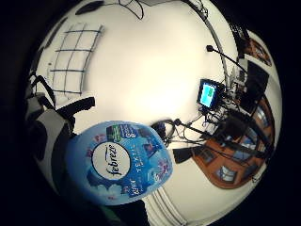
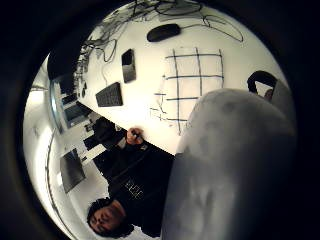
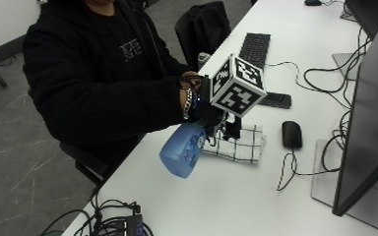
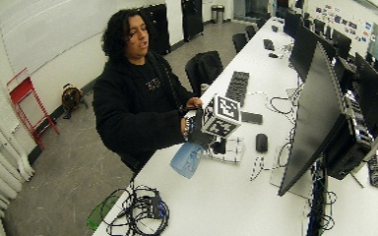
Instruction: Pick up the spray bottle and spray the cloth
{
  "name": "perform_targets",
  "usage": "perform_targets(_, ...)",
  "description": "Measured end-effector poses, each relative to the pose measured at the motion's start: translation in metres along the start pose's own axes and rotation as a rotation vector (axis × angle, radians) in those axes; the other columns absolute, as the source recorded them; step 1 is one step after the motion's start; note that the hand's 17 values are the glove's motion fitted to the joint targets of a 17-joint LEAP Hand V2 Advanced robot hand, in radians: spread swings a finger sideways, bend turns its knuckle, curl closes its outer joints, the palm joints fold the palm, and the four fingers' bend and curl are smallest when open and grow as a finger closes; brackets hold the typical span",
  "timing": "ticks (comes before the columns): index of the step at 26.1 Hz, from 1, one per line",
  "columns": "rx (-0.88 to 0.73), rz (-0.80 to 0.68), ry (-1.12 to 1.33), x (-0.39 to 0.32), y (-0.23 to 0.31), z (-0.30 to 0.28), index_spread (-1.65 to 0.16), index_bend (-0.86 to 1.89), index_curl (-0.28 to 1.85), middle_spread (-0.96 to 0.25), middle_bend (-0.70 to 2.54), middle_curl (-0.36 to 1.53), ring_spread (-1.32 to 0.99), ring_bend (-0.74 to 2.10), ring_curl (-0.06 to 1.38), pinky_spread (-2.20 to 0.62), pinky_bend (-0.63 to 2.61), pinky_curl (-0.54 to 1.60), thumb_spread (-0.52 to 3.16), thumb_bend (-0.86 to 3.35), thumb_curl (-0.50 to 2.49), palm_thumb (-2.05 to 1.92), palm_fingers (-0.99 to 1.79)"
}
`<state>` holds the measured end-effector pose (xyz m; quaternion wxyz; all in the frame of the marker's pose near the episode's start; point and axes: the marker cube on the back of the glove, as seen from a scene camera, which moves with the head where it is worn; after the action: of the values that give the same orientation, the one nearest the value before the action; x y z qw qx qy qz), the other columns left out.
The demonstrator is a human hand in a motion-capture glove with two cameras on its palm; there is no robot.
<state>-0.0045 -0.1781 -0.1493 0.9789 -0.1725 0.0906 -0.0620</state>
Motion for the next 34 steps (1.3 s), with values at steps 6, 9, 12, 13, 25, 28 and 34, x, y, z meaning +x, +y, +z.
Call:
perform_targets(6, -0.140, 0.033, 0.193, -0.022, -0.006, 0.027, -0.29, 0.25, 0.55, -0.21, 0.66, 0.55, -0.23, 0.75, 0.49, -0.33, 0.48, 0.41, 0.28, -0.03, 0.77, 0.96, 1.38)
perform_targets(9, -0.184, 0.026, 0.229, -0.030, -0.014, 0.041, -0.29, 0.25, 0.55, -0.21, 0.66, 0.55, -0.23, 0.76, 0.49, -0.33, 0.47, 0.41, 0.28, -0.03, 0.78, 0.96, 1.38)
perform_targets(12, -0.234, 0.019, 0.262, -0.038, -0.023, 0.061, -0.29, 0.26, 0.55, -0.21, 0.66, 0.55, -0.23, 0.74, 0.49, -0.33, 0.48, 0.41, 0.28, -0.03, 0.78, 0.95, 1.38)
perform_targets(13, -0.250, 0.018, 0.274, -0.040, -0.026, 0.068, -0.29, 0.26, 0.55, -0.21, 0.66, 0.55, -0.23, 0.74, 0.49, -0.33, 0.47, 0.41, 0.28, -0.03, 0.78, 0.95, 1.38)
perform_targets(25, -0.326, 0.004, 0.305, -0.045, -0.039, 0.102, -0.29, 0.25, 0.56, -0.21, 0.65, 0.55, -0.23, 0.74, 0.48, -0.33, 0.48, 0.41, 0.28, -0.03, 0.79, 0.95, 1.38)
perform_targets(28, -0.283, -0.016, 0.288, -0.050, -0.034, 0.088, -0.29, 0.24, 0.57, -0.21, 0.65, 0.55, -0.24, 0.73, 0.48, -0.33, 0.48, 0.41, 0.28, -0.03, 0.79, 0.95, 1.38)
perform_targets(34, -0.089, -0.154, 0.163, -0.080, -0.022, 0.039, -0.29, 0.24, 0.57, -0.21, 0.65, 0.55, -0.23, 0.73, 0.48, -0.33, 0.48, 0.41, 0.28, -0.03, 0.79, 0.95, 1.38)
